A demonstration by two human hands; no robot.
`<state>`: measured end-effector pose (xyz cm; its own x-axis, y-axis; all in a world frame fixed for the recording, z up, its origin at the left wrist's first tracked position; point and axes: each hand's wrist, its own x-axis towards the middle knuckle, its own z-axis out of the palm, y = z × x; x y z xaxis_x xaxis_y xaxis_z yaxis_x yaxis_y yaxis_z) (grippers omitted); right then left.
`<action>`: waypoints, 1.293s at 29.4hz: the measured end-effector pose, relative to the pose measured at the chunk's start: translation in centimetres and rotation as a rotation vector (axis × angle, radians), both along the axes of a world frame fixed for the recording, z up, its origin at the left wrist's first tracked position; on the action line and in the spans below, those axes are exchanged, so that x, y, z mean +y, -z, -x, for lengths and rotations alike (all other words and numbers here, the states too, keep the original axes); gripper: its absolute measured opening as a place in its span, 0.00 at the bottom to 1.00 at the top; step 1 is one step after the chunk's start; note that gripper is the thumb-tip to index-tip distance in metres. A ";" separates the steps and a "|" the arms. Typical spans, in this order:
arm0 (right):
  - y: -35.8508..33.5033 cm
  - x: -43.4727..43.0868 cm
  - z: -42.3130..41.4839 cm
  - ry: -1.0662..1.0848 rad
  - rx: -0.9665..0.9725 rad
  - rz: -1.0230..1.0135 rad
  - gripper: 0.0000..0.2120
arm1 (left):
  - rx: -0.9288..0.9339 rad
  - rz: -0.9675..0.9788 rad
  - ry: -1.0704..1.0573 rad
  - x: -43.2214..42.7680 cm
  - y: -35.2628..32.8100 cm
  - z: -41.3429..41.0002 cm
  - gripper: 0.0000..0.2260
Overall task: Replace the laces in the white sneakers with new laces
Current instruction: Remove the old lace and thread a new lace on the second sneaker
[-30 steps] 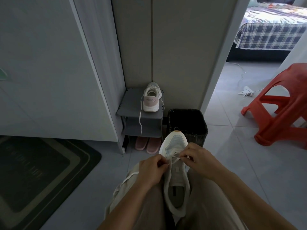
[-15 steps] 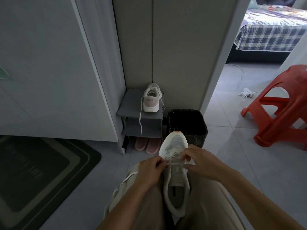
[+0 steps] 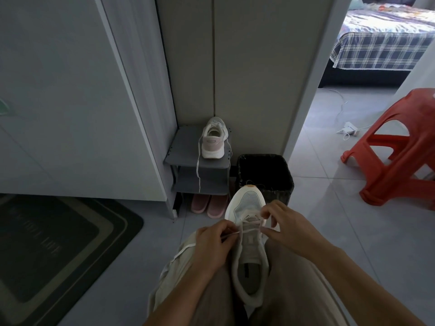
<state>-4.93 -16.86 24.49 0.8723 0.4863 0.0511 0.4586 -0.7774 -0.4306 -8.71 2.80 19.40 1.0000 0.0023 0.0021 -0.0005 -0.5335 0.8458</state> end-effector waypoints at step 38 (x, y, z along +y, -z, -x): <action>-1.4 2.2 -1.5 0.093 0.525 -0.090 0.05 | 0.009 0.014 -0.093 -0.5 0.1 -0.4 0.05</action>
<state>-3.45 -14.61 25.90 0.8310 0.4192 -0.3656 0.0943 -0.7540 -0.6501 -8.34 2.35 19.33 0.9955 0.0949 -0.0072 0.0557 -0.5194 0.8527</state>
